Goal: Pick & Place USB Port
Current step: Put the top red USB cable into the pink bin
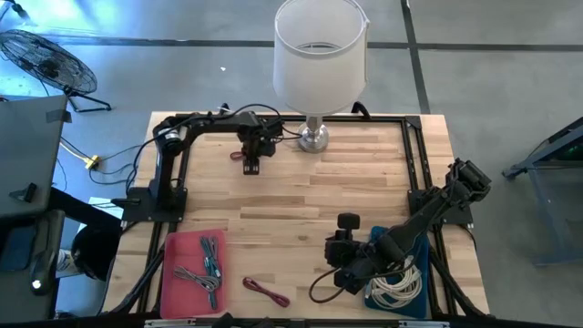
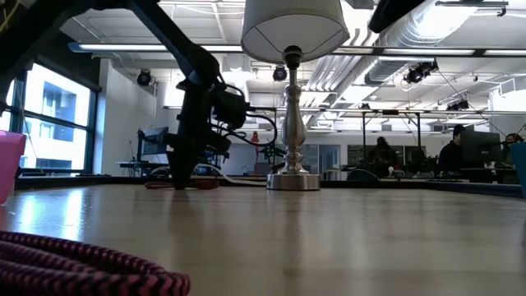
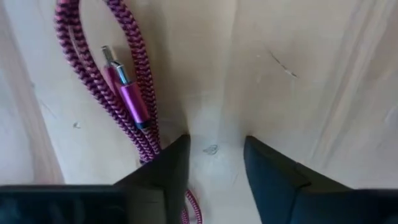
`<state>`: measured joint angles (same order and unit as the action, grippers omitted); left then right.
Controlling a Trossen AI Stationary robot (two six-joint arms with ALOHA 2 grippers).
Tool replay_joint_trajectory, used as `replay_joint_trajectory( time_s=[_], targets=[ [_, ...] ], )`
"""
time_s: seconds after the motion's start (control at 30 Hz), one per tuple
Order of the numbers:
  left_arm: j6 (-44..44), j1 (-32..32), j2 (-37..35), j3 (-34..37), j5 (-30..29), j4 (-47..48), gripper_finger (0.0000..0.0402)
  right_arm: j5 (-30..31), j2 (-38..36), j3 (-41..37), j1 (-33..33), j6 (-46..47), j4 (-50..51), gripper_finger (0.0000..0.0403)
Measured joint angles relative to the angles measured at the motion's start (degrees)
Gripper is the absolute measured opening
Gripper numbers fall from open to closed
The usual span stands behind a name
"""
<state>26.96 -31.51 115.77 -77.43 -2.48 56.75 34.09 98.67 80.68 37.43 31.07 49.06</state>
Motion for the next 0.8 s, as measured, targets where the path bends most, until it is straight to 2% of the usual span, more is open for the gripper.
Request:
replay_joint_trajectory(
  time_s=[0.2, 0.33, 0.57, 0.67, 0.8],
  targets=[
    [0.88, -0.09, 0.15, 0.02, 1.02, 1.10, 0.0082, 0.04, 0.00, 0.00, 0.53, 0.05, 0.00, 0.0138],
    [0.44, -0.04, 0.15, 0.00, 1.22, 3.33, 0.0013, 0.13, -0.02, 0.00, 0.97, 0.48, 0.20, 0.0138],
    [-1.19, 2.41, -3.44, 0.71, 2.36, 9.03, 0.0003, 0.44, -0.02, 0.00, 1.14, 0.55, 1.12, 0.0138],
    [1.22, 3.68, -6.88, 0.43, 0.65, 11.60, 0.0001, 0.51, -0.02, 0.00, 1.14, 0.50, 1.63, 0.0138],
    [3.11, 4.17, -9.96, 0.46, -1.25, 9.88, 0.0004, 1.95, -0.02, 0.00, 1.09, 0.43, 2.39, 0.0138]
  ],
)
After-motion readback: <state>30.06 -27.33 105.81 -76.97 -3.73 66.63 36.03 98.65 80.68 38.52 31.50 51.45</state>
